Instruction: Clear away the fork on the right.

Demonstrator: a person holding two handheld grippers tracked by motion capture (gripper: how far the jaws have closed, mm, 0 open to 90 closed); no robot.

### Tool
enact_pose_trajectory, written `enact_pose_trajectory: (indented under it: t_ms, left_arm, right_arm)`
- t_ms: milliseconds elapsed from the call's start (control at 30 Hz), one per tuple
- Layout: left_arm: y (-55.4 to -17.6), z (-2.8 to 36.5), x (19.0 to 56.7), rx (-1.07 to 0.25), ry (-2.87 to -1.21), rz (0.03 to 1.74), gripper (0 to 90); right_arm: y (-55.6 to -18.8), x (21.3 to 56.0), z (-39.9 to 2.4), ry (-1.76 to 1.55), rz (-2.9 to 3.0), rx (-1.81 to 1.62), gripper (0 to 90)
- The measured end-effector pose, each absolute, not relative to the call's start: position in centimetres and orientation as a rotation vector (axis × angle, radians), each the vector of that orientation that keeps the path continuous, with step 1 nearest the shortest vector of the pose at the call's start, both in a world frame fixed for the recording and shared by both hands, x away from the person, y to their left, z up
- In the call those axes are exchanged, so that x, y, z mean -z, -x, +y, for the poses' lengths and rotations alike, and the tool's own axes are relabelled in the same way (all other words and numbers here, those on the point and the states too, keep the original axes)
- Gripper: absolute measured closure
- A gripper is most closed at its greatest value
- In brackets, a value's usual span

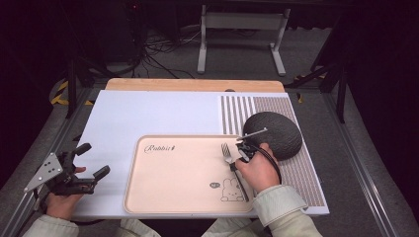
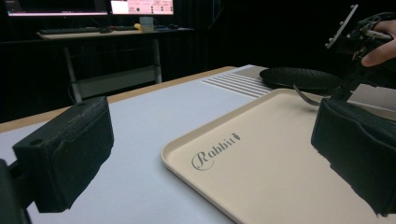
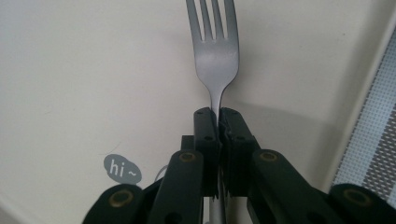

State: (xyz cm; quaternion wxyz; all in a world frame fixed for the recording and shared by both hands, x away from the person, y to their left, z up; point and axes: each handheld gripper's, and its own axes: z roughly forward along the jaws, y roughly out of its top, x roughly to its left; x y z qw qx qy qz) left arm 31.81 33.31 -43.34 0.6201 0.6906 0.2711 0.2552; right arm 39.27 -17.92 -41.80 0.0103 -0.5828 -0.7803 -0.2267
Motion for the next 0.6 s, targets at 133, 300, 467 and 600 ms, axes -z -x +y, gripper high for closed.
enact_pose_trajectory:
  t_ms: [133,300,467,600]
  left_arm:
    - [-31.82,33.31,43.35,-0.586,-1.589,0.624,0.0]
    - [-31.83,33.28,43.37,-0.587,-1.587,0.624,0.0]
    - [-31.84,33.29,43.38,-0.586,-1.586,0.626,0.0]
    - [-31.83,33.29,43.38,-0.586,-1.586,0.625,0.0]
  right_arm:
    - [-39.4,42.18,-17.93,1.822,-2.433,0.704,86.7]
    - [-39.59,42.48,-18.01,1.83,-2.422,0.695,86.6]
    - [-39.64,42.59,-18.09,1.825,-2.431,0.692,86.5]
    - [-39.64,42.56,-18.04,1.823,-2.454,0.69,86.2]
